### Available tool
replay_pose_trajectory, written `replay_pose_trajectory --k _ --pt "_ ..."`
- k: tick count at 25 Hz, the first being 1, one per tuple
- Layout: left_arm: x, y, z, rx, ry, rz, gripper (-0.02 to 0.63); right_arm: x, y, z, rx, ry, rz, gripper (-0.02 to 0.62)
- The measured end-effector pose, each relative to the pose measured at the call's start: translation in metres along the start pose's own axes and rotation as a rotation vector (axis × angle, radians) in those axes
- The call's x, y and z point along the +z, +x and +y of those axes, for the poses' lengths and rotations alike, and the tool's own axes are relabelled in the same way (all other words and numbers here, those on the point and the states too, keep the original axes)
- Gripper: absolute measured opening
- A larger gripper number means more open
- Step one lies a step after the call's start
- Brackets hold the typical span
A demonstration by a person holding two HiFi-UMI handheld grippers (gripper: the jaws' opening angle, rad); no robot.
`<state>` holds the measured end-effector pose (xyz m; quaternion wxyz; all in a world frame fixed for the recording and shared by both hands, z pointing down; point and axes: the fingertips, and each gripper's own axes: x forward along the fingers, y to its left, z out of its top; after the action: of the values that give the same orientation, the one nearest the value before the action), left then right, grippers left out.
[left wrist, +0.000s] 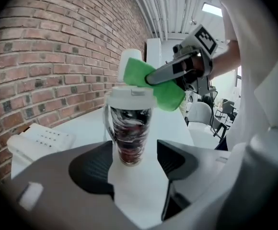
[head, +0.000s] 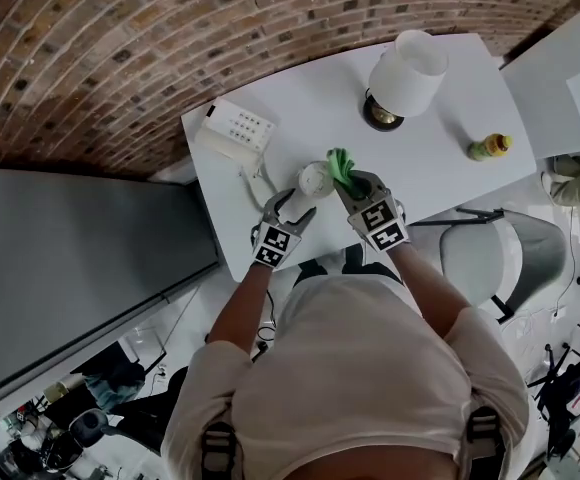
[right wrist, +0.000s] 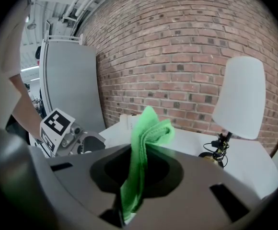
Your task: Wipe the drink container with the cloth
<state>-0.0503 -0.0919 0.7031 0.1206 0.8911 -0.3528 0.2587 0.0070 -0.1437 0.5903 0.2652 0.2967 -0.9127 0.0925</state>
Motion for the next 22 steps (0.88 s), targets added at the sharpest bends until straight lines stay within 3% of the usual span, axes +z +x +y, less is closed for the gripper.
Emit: replay_pose_trajectory --k 4,8,22 --pt "0.000 0.023 -0.004 -0.053 0.004 0.007 0.355 -0.001 0.000 -0.001 -0.001 0.017 0.000 0.041" --pt "0.004 0.042 0.003 -0.051 0.009 0.002 0.414 0.000 0.001 -0.001 -0.001 0.026 0.001 0.041" --pt "0.022 0.083 0.004 -0.048 0.059 -0.015 0.437 -0.003 0.000 -0.003 0.022 0.037 0.012 0.041"
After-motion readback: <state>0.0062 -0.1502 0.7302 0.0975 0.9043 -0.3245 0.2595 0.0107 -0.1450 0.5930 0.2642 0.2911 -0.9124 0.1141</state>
